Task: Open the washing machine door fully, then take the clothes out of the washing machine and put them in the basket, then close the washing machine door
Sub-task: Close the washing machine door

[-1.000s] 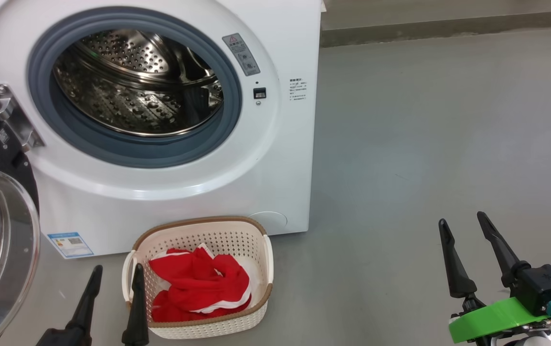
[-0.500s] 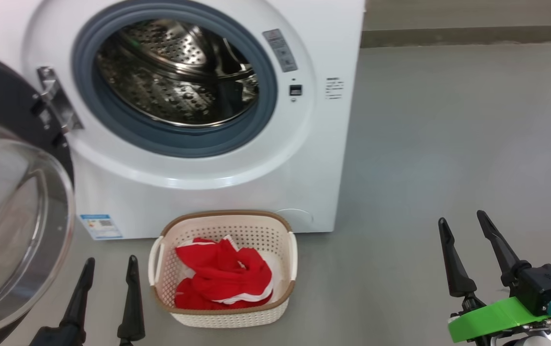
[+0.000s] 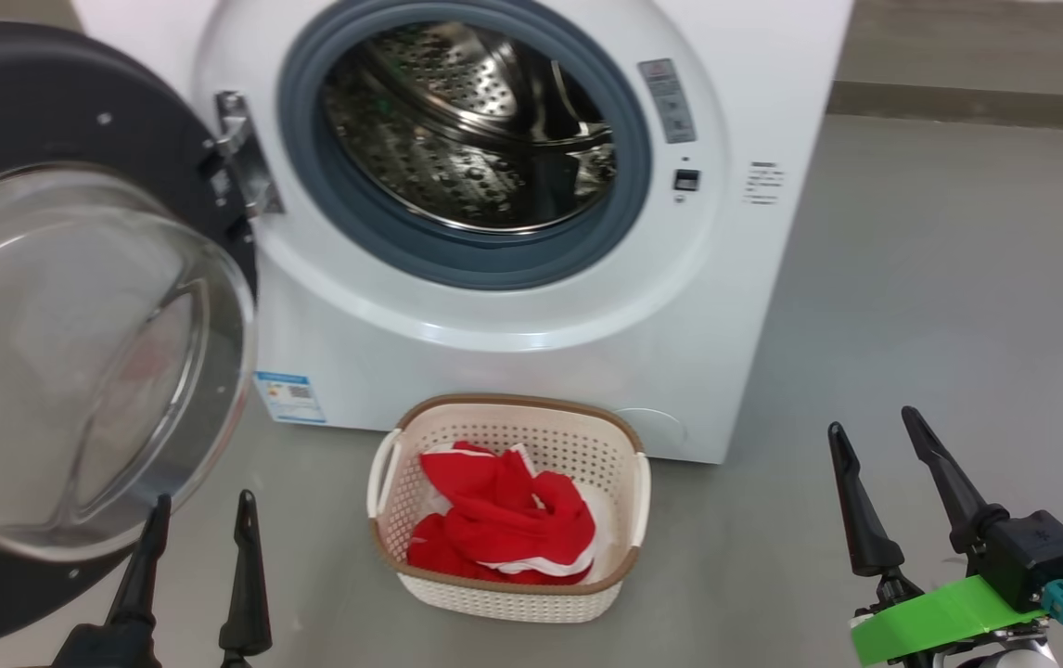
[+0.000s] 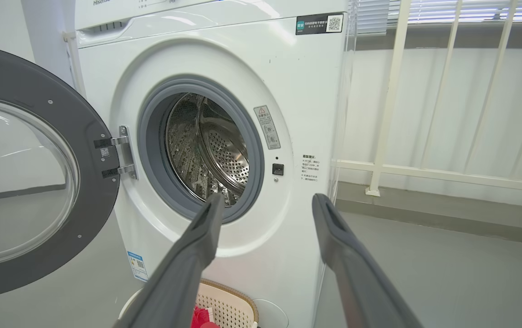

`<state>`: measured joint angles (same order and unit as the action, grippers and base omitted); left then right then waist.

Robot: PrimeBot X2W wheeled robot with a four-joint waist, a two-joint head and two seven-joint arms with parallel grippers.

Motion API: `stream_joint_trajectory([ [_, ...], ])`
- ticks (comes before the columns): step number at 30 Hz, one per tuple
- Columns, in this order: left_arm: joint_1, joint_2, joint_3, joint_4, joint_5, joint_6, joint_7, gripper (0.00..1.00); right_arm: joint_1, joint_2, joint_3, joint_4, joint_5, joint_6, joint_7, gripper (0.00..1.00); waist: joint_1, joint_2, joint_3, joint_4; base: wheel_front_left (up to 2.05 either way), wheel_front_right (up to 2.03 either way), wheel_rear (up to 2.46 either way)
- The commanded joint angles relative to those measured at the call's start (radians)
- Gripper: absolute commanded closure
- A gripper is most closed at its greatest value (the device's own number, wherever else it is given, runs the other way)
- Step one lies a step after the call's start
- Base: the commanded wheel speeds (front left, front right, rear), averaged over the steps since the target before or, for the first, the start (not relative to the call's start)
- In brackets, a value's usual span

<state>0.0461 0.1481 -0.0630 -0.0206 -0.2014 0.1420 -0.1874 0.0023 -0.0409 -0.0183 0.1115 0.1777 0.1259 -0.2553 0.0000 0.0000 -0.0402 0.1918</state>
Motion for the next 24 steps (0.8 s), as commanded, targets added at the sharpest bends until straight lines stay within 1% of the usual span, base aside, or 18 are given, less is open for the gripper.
stream_joint_trajectory([
  [1, -0.012, 0.020, 0.031, -0.035, 0.012, 0.009, 0.000, 0.00, -0.022, -0.009, 0.030, -0.027, 0.007, 0.005, -0.006, 0.00, 0.0000, 0.0000, -0.002, 0.043, 0.00, 0.00, 0.00],
  [6, -0.012, 0.026, 0.030, -0.053, 0.016, 0.016, -0.003, 0.00, -0.035, -0.009, 0.044, -0.027, 0.009, 0.005, -0.006, 0.00, 0.0000, 0.0000, -0.002, 0.091, 0.00, 0.00, 0.00],
  [7, -0.012, 0.026, 0.030, -0.053, 0.016, 0.016, -0.003, 0.00, -0.035, -0.009, 0.044, -0.027, 0.009, 0.005, -0.006, 0.00, 0.0000, 0.0000, -0.002, 0.091, 0.00, 0.00, 0.00],
  [17, -0.005, 0.031, 0.043, -0.074, 0.016, 0.042, -0.001, 0.00, -0.033, -0.009, 0.052, -0.025, 0.011, 0.005, -0.006, 0.00, 0.0000, 0.0000, -0.006, 0.179, 0.00, 0.00, 0.00],
  [24, 0.005, 0.028, 0.061, -0.087, 0.006, 0.063, -0.006, 0.00, -0.035, -0.009, 0.058, -0.019, 0.010, 0.005, -0.006, 0.00, 0.0000, 0.0000, -0.005, 0.199, 0.00, 0.00, 0.00],
])
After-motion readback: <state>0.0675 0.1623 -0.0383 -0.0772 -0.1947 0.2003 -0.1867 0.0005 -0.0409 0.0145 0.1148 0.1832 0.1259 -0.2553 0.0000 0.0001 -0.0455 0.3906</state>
